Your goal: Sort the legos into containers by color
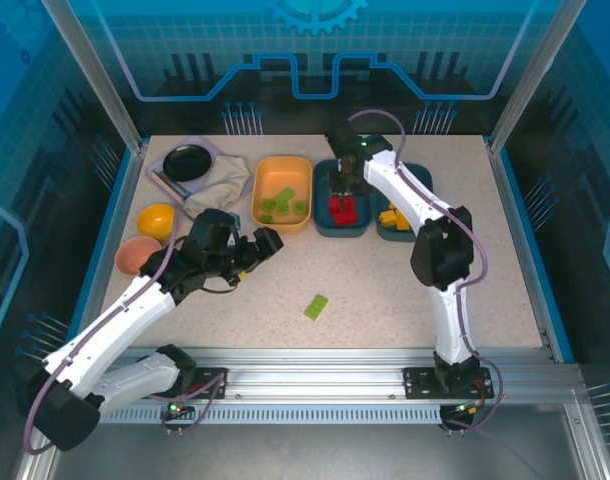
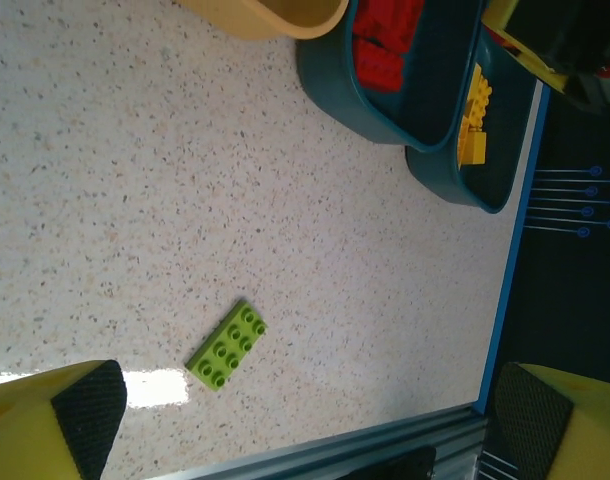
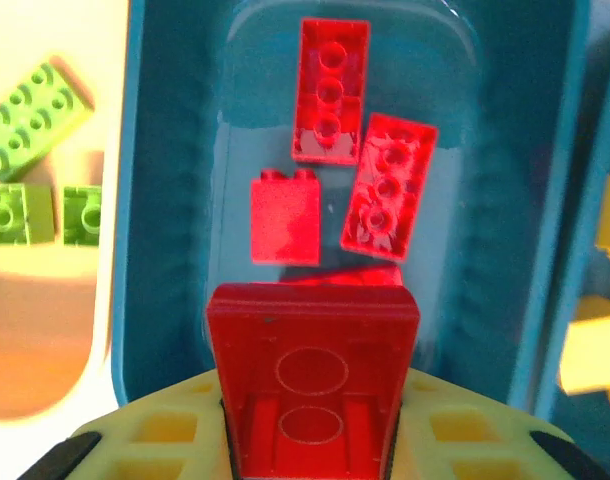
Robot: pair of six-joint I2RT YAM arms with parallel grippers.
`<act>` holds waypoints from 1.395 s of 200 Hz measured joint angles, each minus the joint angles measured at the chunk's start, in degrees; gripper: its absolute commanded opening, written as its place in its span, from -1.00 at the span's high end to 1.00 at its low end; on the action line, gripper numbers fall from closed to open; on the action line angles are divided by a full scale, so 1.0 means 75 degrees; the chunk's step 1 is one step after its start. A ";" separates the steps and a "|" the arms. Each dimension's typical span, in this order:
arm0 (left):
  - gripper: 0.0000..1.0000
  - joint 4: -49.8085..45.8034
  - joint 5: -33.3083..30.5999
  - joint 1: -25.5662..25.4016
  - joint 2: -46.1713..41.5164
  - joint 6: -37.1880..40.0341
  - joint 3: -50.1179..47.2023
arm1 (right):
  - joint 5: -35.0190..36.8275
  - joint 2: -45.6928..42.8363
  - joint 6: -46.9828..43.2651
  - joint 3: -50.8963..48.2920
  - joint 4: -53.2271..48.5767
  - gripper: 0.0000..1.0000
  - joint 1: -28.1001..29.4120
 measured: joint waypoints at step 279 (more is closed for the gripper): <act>-0.91 -0.0108 0.0379 0.0067 0.1262 0.0927 0.0764 | -0.0213 0.2684 0.1169 0.3331 -0.0067 -0.18 -0.0892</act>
